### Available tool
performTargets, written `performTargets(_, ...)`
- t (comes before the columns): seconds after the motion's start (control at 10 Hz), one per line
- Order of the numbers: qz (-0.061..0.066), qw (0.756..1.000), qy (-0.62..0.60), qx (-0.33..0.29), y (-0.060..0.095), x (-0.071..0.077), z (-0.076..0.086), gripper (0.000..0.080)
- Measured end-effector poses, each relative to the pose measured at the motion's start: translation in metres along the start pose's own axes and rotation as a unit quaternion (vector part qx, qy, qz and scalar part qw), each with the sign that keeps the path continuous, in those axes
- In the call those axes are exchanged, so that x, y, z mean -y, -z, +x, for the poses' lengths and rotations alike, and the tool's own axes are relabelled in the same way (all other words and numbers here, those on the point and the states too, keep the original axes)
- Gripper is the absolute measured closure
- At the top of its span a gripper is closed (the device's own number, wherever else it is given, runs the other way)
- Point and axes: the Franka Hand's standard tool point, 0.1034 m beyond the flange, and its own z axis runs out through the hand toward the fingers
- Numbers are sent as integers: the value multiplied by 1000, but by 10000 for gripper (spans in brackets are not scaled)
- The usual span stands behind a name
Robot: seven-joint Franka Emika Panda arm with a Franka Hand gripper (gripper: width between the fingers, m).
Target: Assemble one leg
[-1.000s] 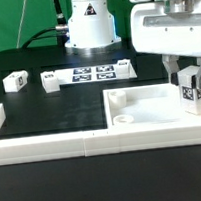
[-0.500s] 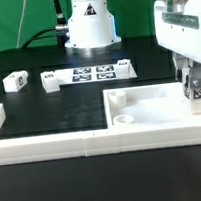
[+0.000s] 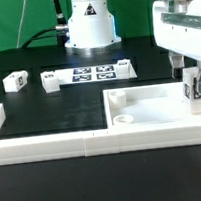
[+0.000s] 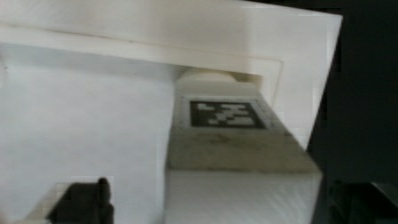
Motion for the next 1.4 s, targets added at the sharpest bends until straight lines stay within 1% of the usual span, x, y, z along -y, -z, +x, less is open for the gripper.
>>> performTargets(0.2, -1, 994, 110, 0, 0, 1, -1, 152)
performTargets(0.3, -3, 987, 160, 0, 0, 1, -4, 152)
performTargets(0.4, -2, 981, 194, 1, 0, 2, -6, 151)
performTargets(0.6, -1, 958, 288, 0, 1, 3, -5, 151)
performTargets(0.8, -1, 920, 393, -2, 2, 4, -4, 151)
performTargets(0.9, 0, 908, 419, -3, 2, 4, -4, 151)
performTargets(1.0, -1, 882, 471, -4, 2, 4, -5, 151)
performTargets(1.1, -3, 861, 509, -6, 2, 4, -5, 151)
performTargets(1.3, -3, 804, 594, -9, 2, 5, 1, 151)
performTargets(1.4, -3, 784, 621, -10, 2, 5, 2, 151)
